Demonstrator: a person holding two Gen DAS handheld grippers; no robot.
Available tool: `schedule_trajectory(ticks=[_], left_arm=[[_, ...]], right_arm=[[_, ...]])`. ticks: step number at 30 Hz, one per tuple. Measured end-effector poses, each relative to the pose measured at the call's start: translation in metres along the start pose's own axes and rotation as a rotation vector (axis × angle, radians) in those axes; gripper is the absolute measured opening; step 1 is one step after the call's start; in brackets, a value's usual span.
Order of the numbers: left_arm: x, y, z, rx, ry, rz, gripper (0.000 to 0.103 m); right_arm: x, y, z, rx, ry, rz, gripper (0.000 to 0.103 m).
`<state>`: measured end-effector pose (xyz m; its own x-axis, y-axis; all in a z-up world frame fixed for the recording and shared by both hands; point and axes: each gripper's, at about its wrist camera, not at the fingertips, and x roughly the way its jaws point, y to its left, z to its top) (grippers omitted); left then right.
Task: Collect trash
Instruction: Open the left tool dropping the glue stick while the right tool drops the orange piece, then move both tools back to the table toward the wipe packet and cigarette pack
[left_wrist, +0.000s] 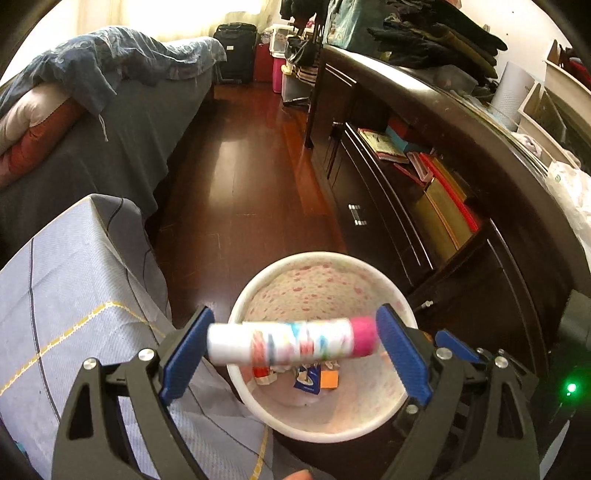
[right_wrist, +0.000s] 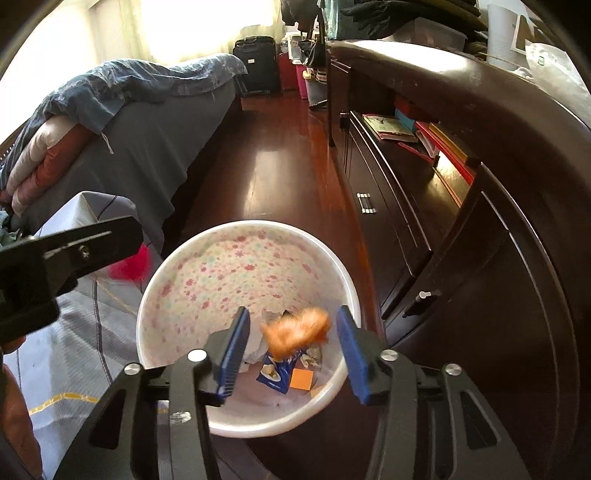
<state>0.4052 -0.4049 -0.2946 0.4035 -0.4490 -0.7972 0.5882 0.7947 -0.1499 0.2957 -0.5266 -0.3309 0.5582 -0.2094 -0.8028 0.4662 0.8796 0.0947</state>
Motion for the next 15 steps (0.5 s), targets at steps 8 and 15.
schedule_trajectory(ticks=[8, 15], left_arm=[[-0.011, 0.003, 0.010, -0.022, -0.042, -0.009, 0.099], [-0.037, 0.005, 0.007, -0.019, -0.082, 0.006, 0.099]], right_arm=[[0.003, 0.000, 0.000, 0.005, 0.002, -0.018, 0.063], [-0.009, 0.005, 0.002, 0.002, -0.001, -0.012, 0.064]])
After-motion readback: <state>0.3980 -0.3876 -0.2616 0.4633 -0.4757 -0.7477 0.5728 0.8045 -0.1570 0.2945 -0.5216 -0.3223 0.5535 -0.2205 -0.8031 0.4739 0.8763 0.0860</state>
